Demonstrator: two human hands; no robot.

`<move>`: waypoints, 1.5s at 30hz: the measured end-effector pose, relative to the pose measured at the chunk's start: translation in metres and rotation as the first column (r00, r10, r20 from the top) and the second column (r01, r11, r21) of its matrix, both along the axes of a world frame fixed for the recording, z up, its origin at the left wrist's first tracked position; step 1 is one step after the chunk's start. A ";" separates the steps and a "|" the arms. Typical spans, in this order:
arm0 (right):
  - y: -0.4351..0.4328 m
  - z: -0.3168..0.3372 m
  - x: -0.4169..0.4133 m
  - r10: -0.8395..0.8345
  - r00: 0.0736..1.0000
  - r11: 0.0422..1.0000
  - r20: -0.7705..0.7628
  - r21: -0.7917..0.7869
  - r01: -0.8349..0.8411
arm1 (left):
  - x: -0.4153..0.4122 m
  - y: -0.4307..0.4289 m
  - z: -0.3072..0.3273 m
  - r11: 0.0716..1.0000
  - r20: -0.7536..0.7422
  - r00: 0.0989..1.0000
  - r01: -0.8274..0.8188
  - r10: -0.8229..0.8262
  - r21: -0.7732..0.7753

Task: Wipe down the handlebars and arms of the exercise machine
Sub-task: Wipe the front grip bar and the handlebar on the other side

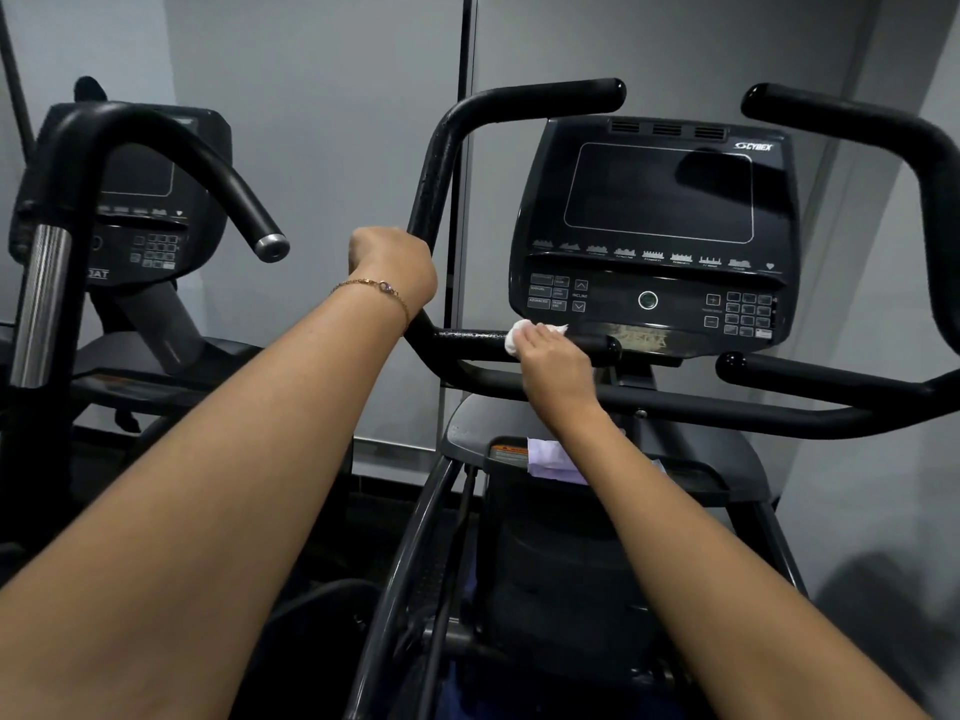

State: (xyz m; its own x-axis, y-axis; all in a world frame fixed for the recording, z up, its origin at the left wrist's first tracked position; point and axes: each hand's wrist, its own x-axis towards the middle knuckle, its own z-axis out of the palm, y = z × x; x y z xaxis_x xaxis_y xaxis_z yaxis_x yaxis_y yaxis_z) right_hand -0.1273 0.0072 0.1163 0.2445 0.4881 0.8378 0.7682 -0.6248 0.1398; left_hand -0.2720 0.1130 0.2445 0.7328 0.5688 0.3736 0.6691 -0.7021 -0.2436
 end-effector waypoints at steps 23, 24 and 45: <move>-0.046 -0.008 0.014 -0.080 0.990 0.997 0.113 0.031 0.077 | 0.003 0.000 -0.006 0.999 -0.013 1.000 -0.012 0.012 0.049; -0.049 -0.005 0.013 -0.103 0.989 0.994 0.110 0.033 0.100 | 0.003 0.000 -0.007 0.998 -0.017 1.000 -0.013 0.014 0.057; -0.024 -0.005 0.006 -0.066 0.991 0.997 0.113 0.047 0.061 | 0.001 0.001 -0.008 0.993 -0.012 1.000 -0.012 0.014 0.117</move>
